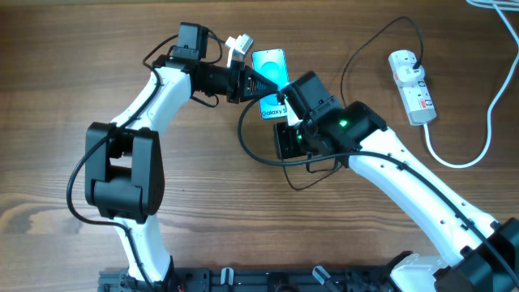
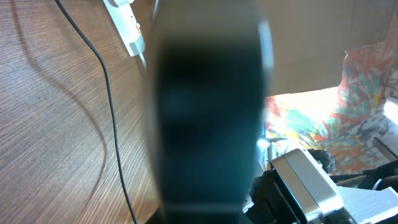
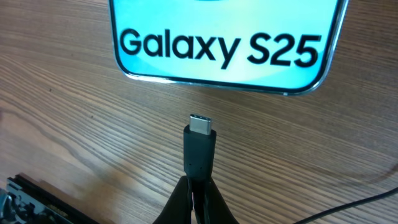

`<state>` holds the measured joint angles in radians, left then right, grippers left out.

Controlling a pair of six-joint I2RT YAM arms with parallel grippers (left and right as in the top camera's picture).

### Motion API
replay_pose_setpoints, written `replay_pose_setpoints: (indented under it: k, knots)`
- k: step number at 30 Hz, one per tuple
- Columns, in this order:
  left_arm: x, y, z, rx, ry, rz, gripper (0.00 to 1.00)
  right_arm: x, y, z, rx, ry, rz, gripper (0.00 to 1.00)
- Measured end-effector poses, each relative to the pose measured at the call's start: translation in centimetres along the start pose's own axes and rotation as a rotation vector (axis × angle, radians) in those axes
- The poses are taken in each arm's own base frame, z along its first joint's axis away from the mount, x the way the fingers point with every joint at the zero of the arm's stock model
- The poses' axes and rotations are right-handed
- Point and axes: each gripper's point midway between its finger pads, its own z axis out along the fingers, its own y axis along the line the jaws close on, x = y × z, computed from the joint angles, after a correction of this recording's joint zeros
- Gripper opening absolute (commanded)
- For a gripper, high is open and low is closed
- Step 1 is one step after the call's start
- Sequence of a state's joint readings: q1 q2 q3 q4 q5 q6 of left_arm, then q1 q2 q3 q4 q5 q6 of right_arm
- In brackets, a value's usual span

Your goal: Plug charger to phone and switch on socket

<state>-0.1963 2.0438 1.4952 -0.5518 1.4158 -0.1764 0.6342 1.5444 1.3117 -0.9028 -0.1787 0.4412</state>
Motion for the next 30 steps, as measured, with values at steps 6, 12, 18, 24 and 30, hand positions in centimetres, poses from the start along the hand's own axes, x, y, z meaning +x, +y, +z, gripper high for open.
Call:
replay_pose_setpoints:
  k: [6,12,18,24,30]
  knots:
    - [0.00,-0.01,0.00,0.000,0.000,0.012,0.04,-0.04,-0.08,0.00,0.004,-0.002,0.000,0.04]
    - [0.06,-0.24,0.00,0.014,0.003,0.015,0.04,-0.07,-0.06,0.00,0.004,-0.003,0.000,0.04]
    - [0.11,-0.44,-0.01,0.026,0.006,0.015,0.04,-0.22,-0.02,0.00,0.003,-0.010,-0.001,0.04]
    - [0.11,-0.45,-0.01,0.026,0.006,0.015,0.04,-0.48,-0.01,0.00,0.004,-0.021,-0.003,0.04]
    - [0.12,-0.45,0.01,0.026,0.007,0.015,0.04,-0.71,-0.24,-0.01,0.018,-0.033,-0.004,0.04]
